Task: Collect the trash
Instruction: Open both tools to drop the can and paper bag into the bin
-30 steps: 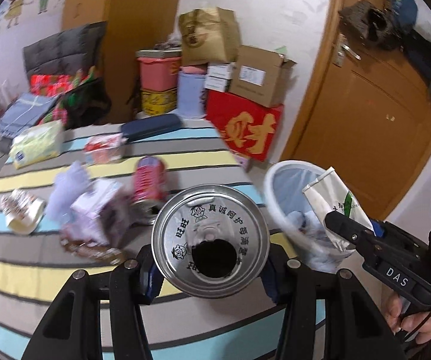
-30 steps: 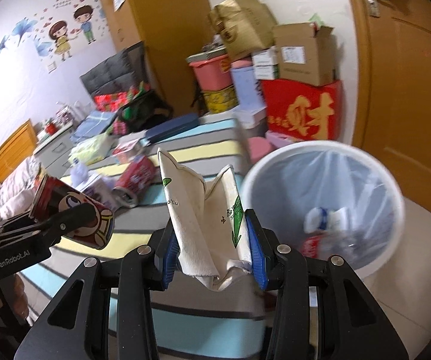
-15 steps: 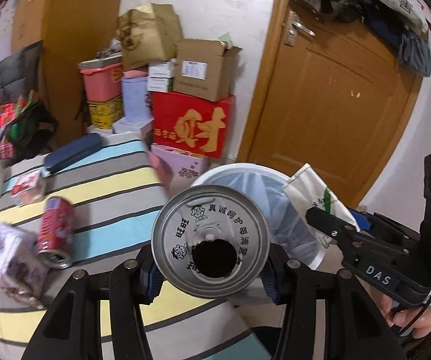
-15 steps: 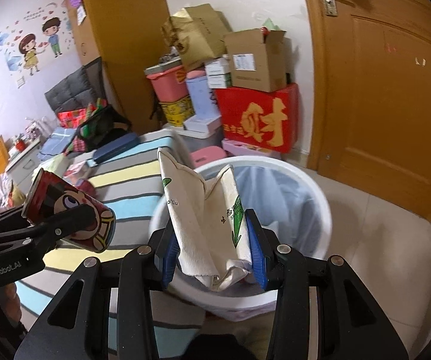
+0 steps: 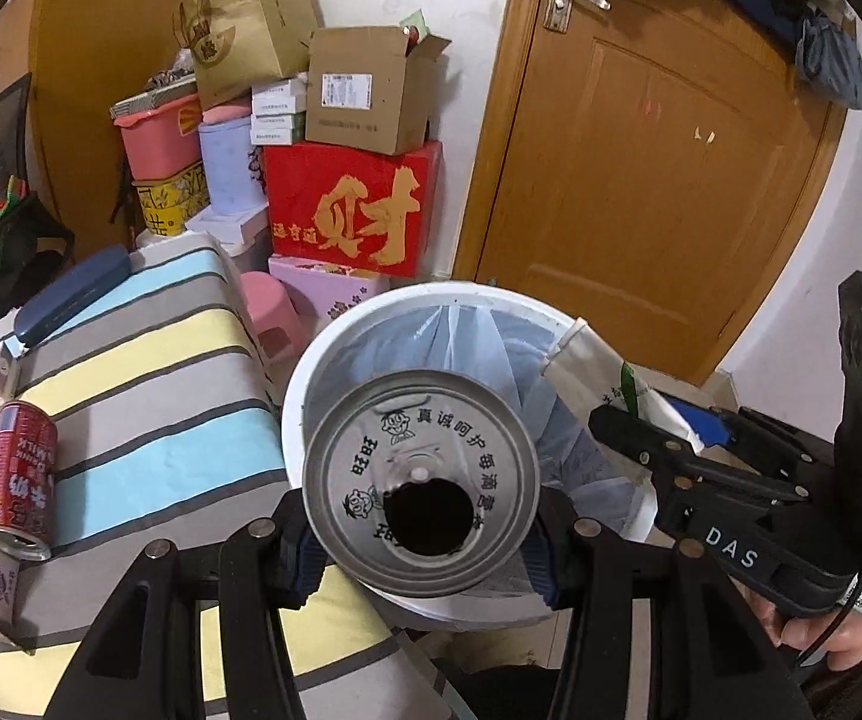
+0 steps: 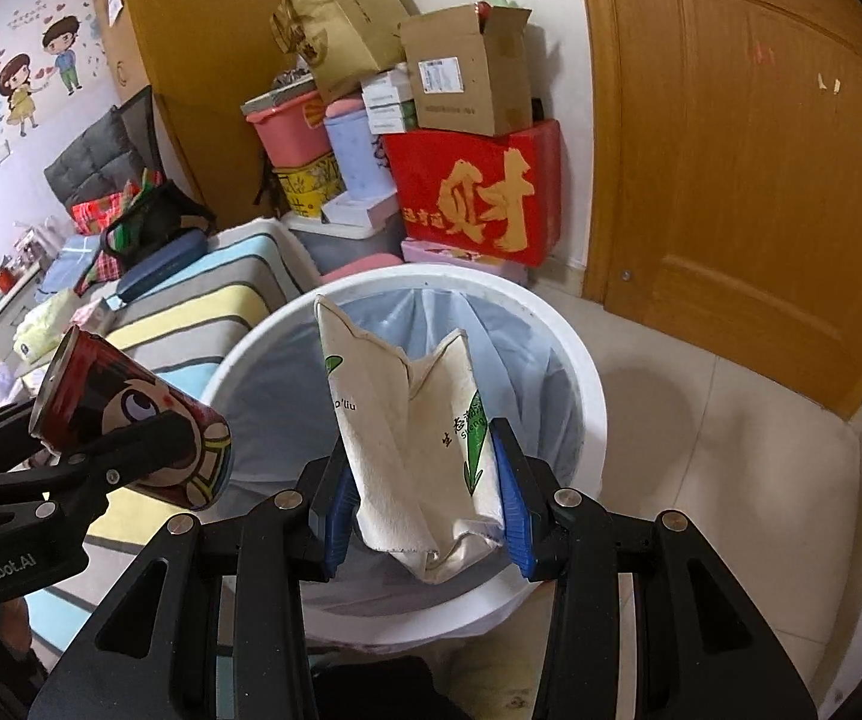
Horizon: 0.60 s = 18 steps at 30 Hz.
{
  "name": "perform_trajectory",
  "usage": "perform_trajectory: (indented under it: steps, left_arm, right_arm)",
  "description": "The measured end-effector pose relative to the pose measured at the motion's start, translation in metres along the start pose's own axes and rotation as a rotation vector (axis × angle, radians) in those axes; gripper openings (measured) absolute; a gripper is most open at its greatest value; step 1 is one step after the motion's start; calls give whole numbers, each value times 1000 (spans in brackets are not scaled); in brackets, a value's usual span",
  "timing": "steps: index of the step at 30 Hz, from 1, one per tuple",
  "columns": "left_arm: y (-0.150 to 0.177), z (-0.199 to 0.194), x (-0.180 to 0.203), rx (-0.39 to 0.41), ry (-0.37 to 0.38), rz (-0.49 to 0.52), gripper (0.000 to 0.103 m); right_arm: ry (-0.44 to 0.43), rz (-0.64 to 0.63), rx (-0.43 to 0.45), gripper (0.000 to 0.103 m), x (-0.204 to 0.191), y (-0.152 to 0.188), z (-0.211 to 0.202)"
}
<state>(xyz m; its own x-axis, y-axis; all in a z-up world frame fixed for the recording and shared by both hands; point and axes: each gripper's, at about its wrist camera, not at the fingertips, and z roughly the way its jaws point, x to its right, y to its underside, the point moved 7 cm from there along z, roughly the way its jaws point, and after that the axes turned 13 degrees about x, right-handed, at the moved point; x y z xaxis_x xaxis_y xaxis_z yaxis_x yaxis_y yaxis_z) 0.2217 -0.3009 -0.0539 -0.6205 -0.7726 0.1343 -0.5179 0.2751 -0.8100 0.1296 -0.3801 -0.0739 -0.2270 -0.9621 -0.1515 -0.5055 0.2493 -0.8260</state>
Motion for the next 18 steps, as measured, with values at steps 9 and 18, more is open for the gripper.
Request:
perform_trajectory:
  steps: [9, 18]
  left_arm:
    - [-3, 8, -9, 13, -16, -19, 62]
    - [-4, -6, -14, 39, -31, -25, 66]
  right_arm:
    - [34, -19, -13, 51, 11, 0, 9]
    - [44, -5, 7, 61, 9, 1, 4]
